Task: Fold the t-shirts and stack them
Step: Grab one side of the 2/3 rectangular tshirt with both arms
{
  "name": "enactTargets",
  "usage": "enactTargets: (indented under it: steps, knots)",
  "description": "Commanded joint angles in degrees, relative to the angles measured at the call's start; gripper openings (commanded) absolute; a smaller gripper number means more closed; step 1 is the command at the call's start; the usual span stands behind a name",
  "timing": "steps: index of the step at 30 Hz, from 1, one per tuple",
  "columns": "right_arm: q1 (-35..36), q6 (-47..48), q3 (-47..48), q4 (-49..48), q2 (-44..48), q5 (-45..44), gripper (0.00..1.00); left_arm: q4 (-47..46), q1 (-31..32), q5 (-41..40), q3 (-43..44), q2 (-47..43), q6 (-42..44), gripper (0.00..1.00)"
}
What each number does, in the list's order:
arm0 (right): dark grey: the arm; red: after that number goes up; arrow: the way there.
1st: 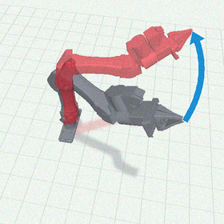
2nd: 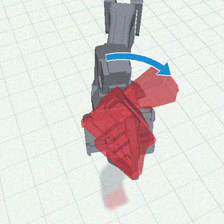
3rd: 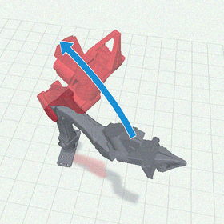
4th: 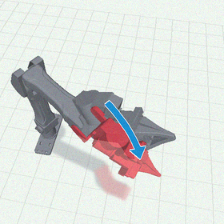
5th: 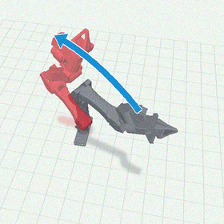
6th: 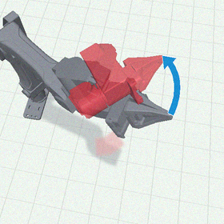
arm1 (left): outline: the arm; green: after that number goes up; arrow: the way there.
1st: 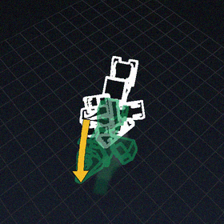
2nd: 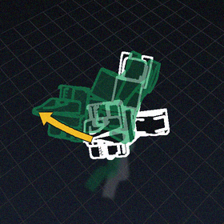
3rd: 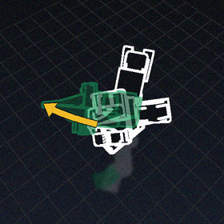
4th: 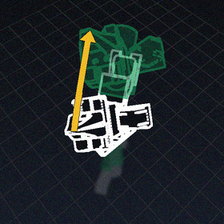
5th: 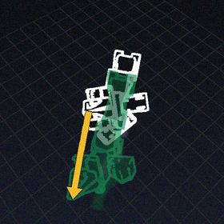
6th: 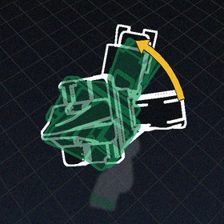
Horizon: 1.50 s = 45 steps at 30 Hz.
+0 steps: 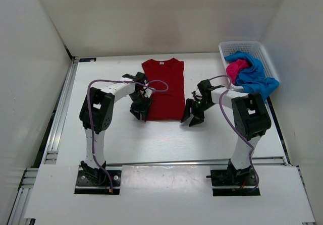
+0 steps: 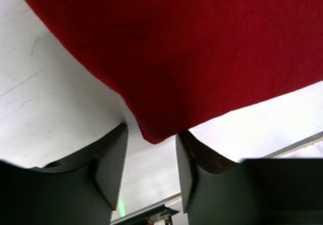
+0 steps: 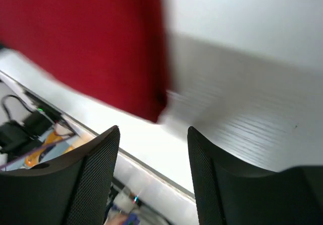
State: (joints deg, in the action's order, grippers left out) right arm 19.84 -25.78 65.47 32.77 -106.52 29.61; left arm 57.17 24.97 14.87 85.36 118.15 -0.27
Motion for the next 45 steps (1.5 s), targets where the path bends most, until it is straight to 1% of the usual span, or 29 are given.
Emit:
enactTargets:
  steps: [1, 3, 5, 7, 13, 15, 17, 18, 19, 21, 22, 24, 25, 27, 28, 30, 32, 33, 34, 35, 37, 38, 40, 42, 44, 45]
  knots:
    - [0.0, 1.7, -1.9, -2.0, 0.5, 0.3, 0.62, -0.9, 0.0, 2.3, 0.1, 0.9, 0.3, 0.52]
    - [0.0, 1.2, -2.5, -3.4, 0.5, 0.3, 0.62, -0.9, 0.0, 2.3, 0.7, 1.4, 0.3, 0.43]
    - [0.0, 0.6, -2.5, -4.0, -1.0, 0.8, 0.63, -0.9, 0.0, 2.8, 1.4, 1.9, 0.3, 0.43]
    - [-0.6, -0.1, -2.5, -4.7, -1.7, 1.5, 0.63, -0.3, 0.0, 2.8, 2.3, 1.9, 0.3, 0.47]
    - [-1.1, -1.2, -1.8, -7.1, -2.8, 2.2, 0.63, 0.2, -1.8, 7.5, 2.4, -0.1, 0.3, 0.58]
    - [-1.1, -2.4, -1.8, -7.7, -3.3, 2.2, 0.63, 0.2, -1.8, 7.5, 2.4, -0.1, 0.3, 0.59]
    - [-1.1, -3.2, -1.8, -8.4, -4.1, 2.7, 0.63, 0.2, -1.8, 7.5, 3.2, 1.9, 0.3, 0.54]
    - [-1.1, -3.8, -1.8, -8.4, -4.8, 3.3, 0.61, 0.2, -1.8, 7.5, 3.2, 2.6, 0.3, 0.5]
    - [-1.1, -3.8, -1.1, -9.0, -4.8, 3.3, 0.59, 0.7, -1.8, 7.5, 4.0, 3.2, 0.3, 0.48]
    - [-1.1, -4.4, -0.5, -9.0, -5.5, 3.3, 0.47, 1.4, -1.8, 7.5, 5.2, 4.4, 0.3, 0.39]
    - [-1.1, -4.4, -0.5, -9.0, -6.0, 3.3, 0.35, 1.4, -1.8, 7.5, 5.2, 5.1, 0.3, 0.27]
    - [-1.1, -4.4, 0.2, -9.7, -6.0, 3.3, 0.23, 1.4, -1.8, 7.0, 5.2, 5.1, 0.3, 0.15]
    - [-1.6, -4.9, 0.2, -9.7, -6.0, 3.3, 0.14, 1.4, -1.8, 7.0, 5.2, 5.1, 0.3, 0.1]
    - [-1.6, -4.9, 0.2, -9.7, -6.0, 3.8, 0.03, 1.4, -1.8, 7.0, 5.2, 5.1, 0.3, 0.1]
    - [-1.6, -4.9, 0.2, -9.7, -6.0, 4.4, 0.0, 1.4, -1.8, 7.0, 5.2, 5.1, 0.3, 0.1]
    - [-1.6, -4.4, 0.2, -9.7, -5.3, 5.1, 0.0, 1.4, -1.8, 7.0, 5.2, 3.8, 0.3, 0.1]
    - [-1.6, -2.5, -0.3, -7.2, -3.5, 5.7, 0.0, 2.6, -1.8, 7.0, 3.9, 0.9, 0.3, 0.1]
    - [-1.6, -0.9, -0.3, -4.8, -1.5, 5.7, 0.0, 4.4, -1.8, 5.0, 3.9, -0.3, 0.3, 0.1]
    - [-1.6, -0.9, -1.5, -3.5, -0.2, 5.7, 0.0, 4.4, -1.8, 5.0, 3.2, -1.2, 0.3, 0.1]
    - [-1.6, 0.8, -2.4, -2.4, 1.2, 5.7, 0.0, 8.0, -1.8, 1.6, 3.2, -2.1, 0.3, 0.1]
    - [-1.1, 2.2, -5.7, 1.2, 6.0, 5.2, 0.0, 11.7, -0.4, -0.8, 1.4, -4.8, 0.3, 0.1]
    - [-0.5, 3.4, -8.0, 2.5, 9.5, 5.2, 0.0, 14.6, 0.9, -2.2, -1.2, -7.2, 0.3, 0.1]
    - [0.6, 4.0, -10.1, 6.1, 13.0, 3.2, 0.0, 16.6, 2.2, -4.1, -4.7, -10.0, 0.3, 0.1]
    - [2.6, 4.0, -13.2, 7.6, 18.2, 2.6, 0.0, 18.0, 3.4, -8.8, -9.2, -14.1, 0.3, 0.1]
    - [4.2, 2.7, -14.9, 8.7, 21.3, 2.6, 0.0, 19.4, 4.2, -10.6, -10.6, -16.4, 0.3, 0.1]
    - [6.0, 1.4, -15.5, 9.8, 24.3, 2.6, 0.0, 20.3, 5.0, -11.4, -10.7, -17.4, 0.3, 0.1]
